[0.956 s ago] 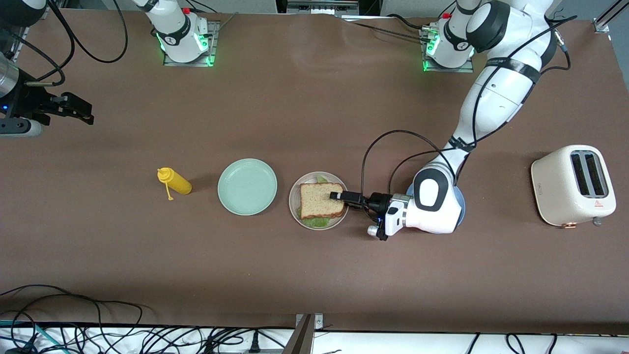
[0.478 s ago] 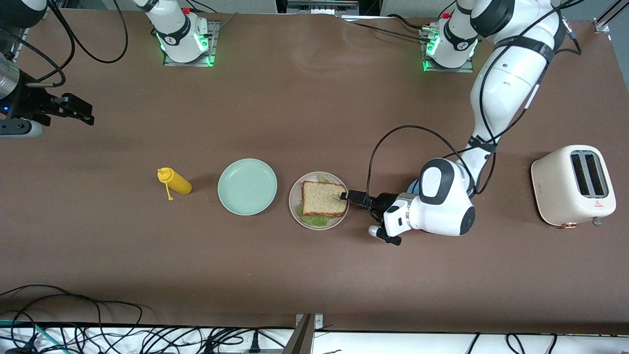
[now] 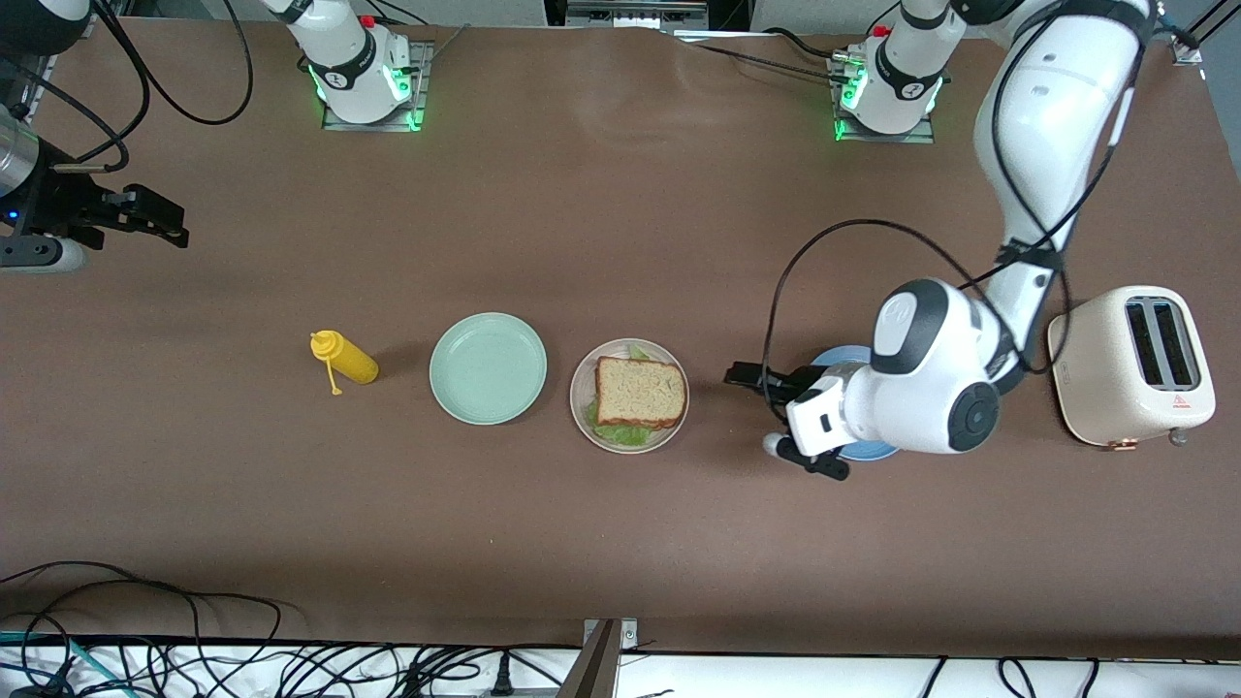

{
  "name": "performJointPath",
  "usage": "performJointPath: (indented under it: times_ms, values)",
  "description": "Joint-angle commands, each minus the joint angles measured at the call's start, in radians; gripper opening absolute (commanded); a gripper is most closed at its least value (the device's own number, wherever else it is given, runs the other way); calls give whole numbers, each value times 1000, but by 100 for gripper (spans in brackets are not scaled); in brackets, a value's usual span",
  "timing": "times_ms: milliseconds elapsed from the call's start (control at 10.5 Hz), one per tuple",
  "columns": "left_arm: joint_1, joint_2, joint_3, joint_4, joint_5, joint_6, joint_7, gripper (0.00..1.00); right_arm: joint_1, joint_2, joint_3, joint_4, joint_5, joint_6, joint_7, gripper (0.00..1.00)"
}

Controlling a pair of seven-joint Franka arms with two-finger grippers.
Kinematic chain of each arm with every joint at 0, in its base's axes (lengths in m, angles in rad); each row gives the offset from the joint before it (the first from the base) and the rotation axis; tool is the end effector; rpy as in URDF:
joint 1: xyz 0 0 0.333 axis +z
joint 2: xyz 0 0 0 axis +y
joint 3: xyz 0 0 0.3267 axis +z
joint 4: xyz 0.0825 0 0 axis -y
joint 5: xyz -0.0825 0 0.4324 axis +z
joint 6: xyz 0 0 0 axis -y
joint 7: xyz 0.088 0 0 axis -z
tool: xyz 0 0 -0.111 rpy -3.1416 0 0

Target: Make sandwich on beige plate with both arms

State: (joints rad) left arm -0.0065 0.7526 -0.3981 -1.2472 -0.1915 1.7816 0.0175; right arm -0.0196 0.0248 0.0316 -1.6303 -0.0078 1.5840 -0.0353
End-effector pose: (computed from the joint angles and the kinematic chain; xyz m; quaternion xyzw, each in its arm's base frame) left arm 0.7330 -0.2524 0.3208 0.9604 -0.1395 -0.1223 0.2077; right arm 0.6082 0.0062 0.5864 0.9991 0.0238 -0.0356 0.0031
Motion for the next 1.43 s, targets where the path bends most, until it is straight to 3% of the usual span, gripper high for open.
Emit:
performJointPath:
  times_ms: [0, 287, 574, 669, 956, 1148, 1339]
  values:
    - [48, -137, 8, -35, 128, -123, -45, 100, 1, 6, -2, 23, 35, 19, 14, 100]
    - [85, -287, 11, -50, 246, -252, -53, 100, 4, 3, 4, 23, 22, 17, 9, 100]
    - [148, -448, 13, -104, 241, -269, -73, 100, 4, -2, 5, 24, 32, 14, 14, 100]
    - [132, -519, 37, -165, 239, -263, -73, 100, 3, 0, 4, 26, 34, 16, 15, 100]
    - [-125, -657, 374, -294, 202, -233, -53, 100, 6, 0, 7, 46, 31, 11, 8, 100]
    - [-97, -772, 387, -420, 192, -150, -39, 100, 4, 1, 2, 46, 34, 11, 8, 100]
    - [-5, -800, 278, -448, 196, -160, -47, 100, 4, 1, 2, 46, 34, 11, 5, 100]
